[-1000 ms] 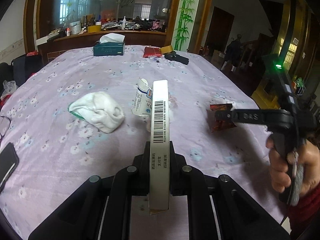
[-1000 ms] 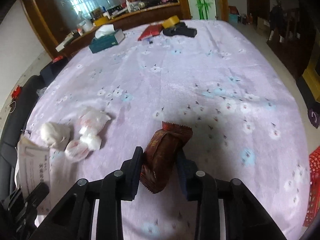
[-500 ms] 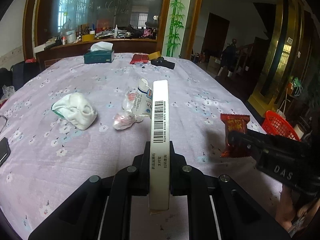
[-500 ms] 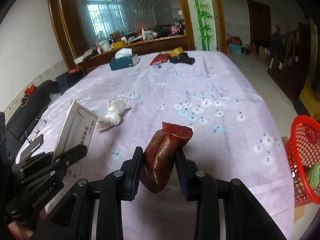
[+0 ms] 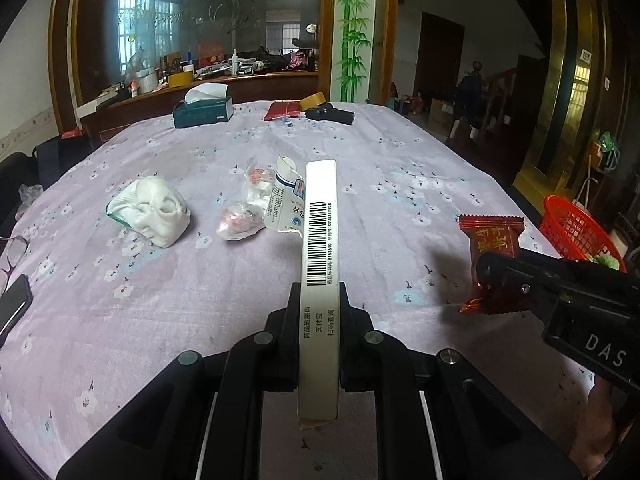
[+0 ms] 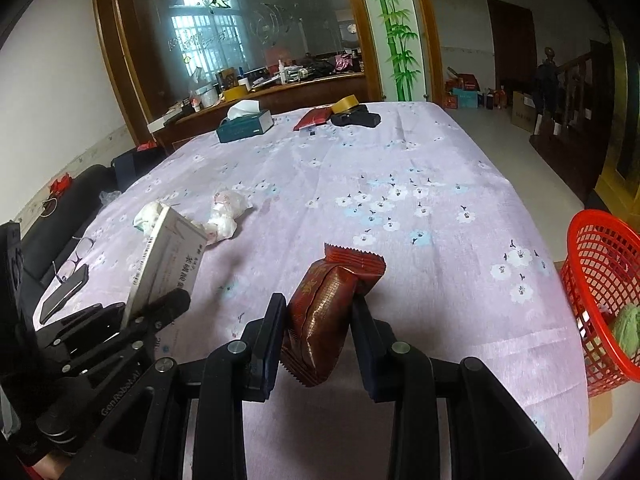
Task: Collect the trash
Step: 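Lift the white medicine box and red-brown wrapper off the table, then carry both held items over the red wastebasket and open both tools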
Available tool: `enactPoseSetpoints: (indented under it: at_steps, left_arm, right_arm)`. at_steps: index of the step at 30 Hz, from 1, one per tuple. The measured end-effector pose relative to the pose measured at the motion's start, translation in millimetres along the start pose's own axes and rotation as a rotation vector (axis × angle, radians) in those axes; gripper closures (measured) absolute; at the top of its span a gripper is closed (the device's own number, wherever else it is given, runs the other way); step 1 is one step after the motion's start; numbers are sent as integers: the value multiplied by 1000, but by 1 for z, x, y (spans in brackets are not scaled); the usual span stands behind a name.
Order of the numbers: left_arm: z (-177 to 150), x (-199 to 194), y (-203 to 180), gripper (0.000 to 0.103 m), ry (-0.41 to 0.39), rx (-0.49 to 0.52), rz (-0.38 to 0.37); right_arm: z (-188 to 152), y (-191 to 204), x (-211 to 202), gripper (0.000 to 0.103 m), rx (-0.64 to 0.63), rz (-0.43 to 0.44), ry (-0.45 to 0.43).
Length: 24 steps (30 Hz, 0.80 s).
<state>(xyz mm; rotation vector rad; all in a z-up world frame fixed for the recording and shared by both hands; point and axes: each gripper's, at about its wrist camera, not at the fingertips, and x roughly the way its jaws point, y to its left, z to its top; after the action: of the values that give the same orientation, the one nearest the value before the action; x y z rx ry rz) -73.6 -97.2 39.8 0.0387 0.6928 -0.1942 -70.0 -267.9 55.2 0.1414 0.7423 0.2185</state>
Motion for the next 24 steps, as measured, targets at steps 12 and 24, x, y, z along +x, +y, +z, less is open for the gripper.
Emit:
enactPoseSetpoints:
  at_steps: [12, 24]
  left_arm:
    - [-4, -9, -7, 91, -10, 26, 19]
    - [-6, -16, -8, 91, -19, 35, 27]
  right_arm:
    - [0, 2, -13, 68, -7, -2, -20]
    - [0, 6, -22, 68, -14, -5, -32]
